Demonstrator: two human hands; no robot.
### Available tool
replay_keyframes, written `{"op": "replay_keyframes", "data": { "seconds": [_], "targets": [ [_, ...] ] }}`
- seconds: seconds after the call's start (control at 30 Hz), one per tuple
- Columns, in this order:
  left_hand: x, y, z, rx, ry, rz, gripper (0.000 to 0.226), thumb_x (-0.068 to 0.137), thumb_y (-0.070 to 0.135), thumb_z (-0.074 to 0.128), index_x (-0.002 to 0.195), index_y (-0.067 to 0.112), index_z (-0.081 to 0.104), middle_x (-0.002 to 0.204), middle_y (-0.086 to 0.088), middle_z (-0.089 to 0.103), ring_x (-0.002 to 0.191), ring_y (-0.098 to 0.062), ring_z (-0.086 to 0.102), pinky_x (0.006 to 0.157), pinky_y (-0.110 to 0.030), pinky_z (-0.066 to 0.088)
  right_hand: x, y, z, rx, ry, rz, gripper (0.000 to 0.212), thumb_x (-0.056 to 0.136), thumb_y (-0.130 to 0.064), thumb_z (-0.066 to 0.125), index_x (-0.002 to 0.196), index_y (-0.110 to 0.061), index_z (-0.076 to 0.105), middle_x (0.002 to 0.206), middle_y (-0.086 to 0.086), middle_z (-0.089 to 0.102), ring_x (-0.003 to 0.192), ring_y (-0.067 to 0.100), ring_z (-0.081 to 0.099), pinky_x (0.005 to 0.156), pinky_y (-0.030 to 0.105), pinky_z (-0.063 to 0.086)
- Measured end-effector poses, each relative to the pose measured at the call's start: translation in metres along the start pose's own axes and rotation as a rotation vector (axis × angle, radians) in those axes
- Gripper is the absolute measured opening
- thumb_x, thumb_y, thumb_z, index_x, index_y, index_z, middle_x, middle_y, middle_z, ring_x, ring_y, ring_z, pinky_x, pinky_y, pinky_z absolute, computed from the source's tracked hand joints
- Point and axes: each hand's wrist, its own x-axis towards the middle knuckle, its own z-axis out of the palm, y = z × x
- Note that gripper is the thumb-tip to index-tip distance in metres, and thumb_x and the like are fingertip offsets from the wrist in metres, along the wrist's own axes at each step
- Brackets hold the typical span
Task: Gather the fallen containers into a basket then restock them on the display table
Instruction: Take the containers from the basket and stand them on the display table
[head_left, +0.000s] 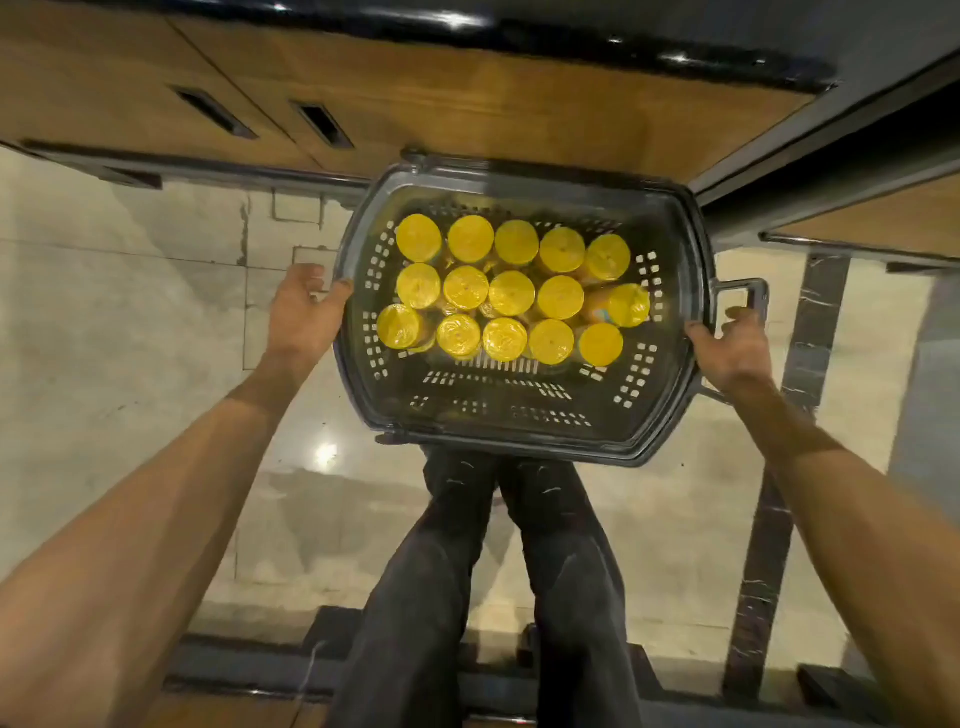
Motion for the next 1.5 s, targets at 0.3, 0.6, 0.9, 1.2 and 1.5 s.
{"op": "replay_keyframes", "data": {
  "seconds": [0.3, 0.6, 0.9, 1.2, 1.5],
  "targets": [
    [0.032, -0.02, 0.044, -0.004, -0.03, -0.002, 0.052, 0.098, 0.051, 0.048, 0.125, 0.007, 0.051, 0.106, -0.009, 0.057, 0.097, -0.026, 0.055, 0.085, -0.036, 0.043, 0.043, 0.019, 0.034, 0.226, -0.032, 0.037, 0.058, 0.095, -0.055, 0.05, 0.123, -0.004, 0.05, 0.114, 0.016, 0.063, 0.105, 0.034, 0.061, 0.096, 0.049, 0.05],
    [0.052, -0.028, 0.038, 0.115, -0.115, -0.032, 0.064, 0.096, 0.052, 0.053, 0.113, -0.009, 0.062, 0.102, -0.026, 0.061, 0.086, -0.031, 0.051, 0.077, -0.042, 0.043, 0.046, 0.016, 0.035, 0.115, -0.054, 0.043, 0.053, 0.101, -0.047, 0.043, 0.118, 0.002, 0.056, 0.104, 0.017, 0.063, 0.091, 0.03, 0.06, 0.072, 0.034, 0.045],
    [-0.018, -0.082, -0.005, 0.257, -0.08, -0.179, 0.063, 0.098, 0.053, 0.046, 0.103, -0.008, 0.061, 0.106, -0.033, 0.061, 0.099, -0.046, 0.057, 0.086, -0.05, 0.046, -0.022, 0.029, 0.013, 0.011, -0.11, -0.02, 0.044, 0.1, -0.042, 0.051, 0.085, -0.001, 0.058, 0.065, 0.006, 0.054, 0.056, 0.021, 0.051, 0.048, 0.027, 0.033],
    [-0.176, -0.132, -0.1, 0.023, 0.008, -0.312, 0.067, 0.094, 0.061, 0.045, 0.083, -0.002, 0.06, 0.083, -0.025, 0.064, 0.081, -0.041, 0.062, 0.074, -0.049, 0.049, -0.126, -0.003, -0.038, -0.131, -0.163, -0.092, 0.067, 0.089, -0.07, 0.044, 0.103, -0.006, 0.058, 0.094, 0.01, 0.066, 0.086, 0.03, 0.064, 0.079, 0.045, 0.054],
    [-0.263, -0.186, -0.203, -0.125, 0.089, -0.412, 0.071, 0.093, 0.068, 0.04, 0.085, 0.002, 0.064, 0.086, -0.023, 0.066, 0.082, -0.039, 0.062, 0.082, -0.051, 0.051, -0.217, -0.067, -0.058, -0.114, -0.149, -0.185, 0.105, 0.074, -0.086, 0.043, 0.132, 0.001, 0.052, 0.127, 0.02, 0.062, 0.116, 0.036, 0.06, 0.099, 0.05, 0.049]
  ]
}}
